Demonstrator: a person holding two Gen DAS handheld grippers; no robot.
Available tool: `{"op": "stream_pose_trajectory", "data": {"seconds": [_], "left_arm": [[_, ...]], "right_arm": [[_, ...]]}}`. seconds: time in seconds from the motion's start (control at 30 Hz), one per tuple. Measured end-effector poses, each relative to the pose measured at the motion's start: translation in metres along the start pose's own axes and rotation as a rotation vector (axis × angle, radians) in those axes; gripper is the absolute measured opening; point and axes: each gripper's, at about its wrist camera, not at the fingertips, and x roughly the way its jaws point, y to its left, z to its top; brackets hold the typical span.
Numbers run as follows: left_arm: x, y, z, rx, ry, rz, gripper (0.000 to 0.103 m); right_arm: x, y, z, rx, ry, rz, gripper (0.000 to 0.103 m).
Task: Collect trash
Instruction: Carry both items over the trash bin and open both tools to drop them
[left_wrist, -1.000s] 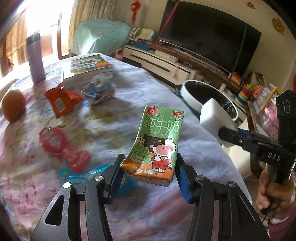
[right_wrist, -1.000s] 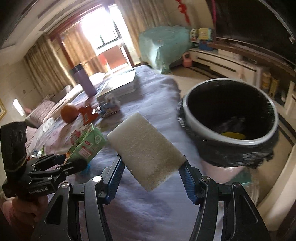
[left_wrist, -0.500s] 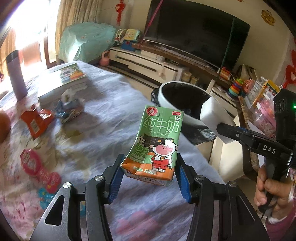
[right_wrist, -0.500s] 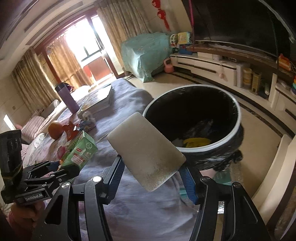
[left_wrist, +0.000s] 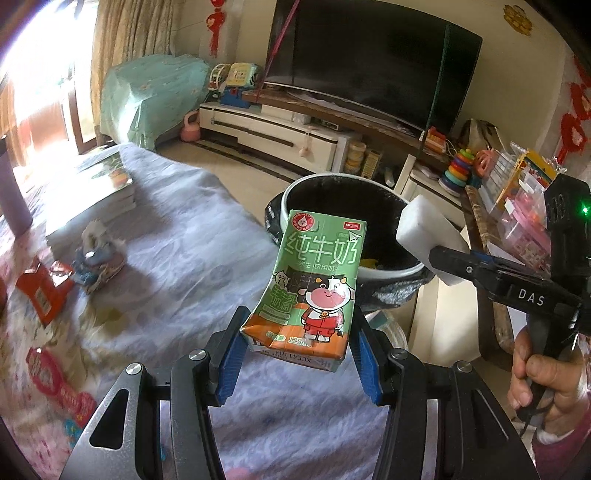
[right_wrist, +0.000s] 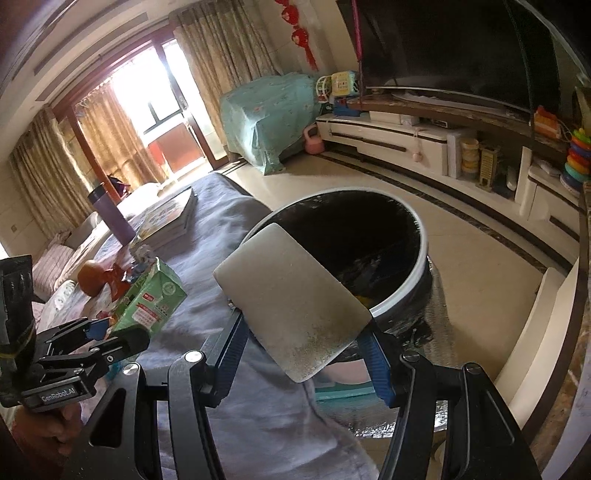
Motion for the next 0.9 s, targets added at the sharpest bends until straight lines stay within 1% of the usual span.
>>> {"op": "stream_pose_trajectory", "data": {"seconds": [0.2,0.37,0.6,0.9], "left_arm": [[0.011,-0.011,0.014,0.03,0.001,0.001,0.051],[0.025,-0.019,0.025,0.05,0.008,0.001,0.051],[0.041,-0.023,0.038,0.063,0.024,-0.006,0.051],[0.06,-0.028,0.056,0.089,0.033,0.005,0.051]], "right_arm": [[0.003,-0.013,0.007,0.007,-0.001,-0.017,0.06],[0.008,-0.017,0.015,-0.001,0.007,-0.031,0.06],[0.015,-0.023,0.024,-0.01,0.025,-0.045,0.06],[0.026,-0.028,0.034,-0.022,0.046,-0.058,0.06]]}}
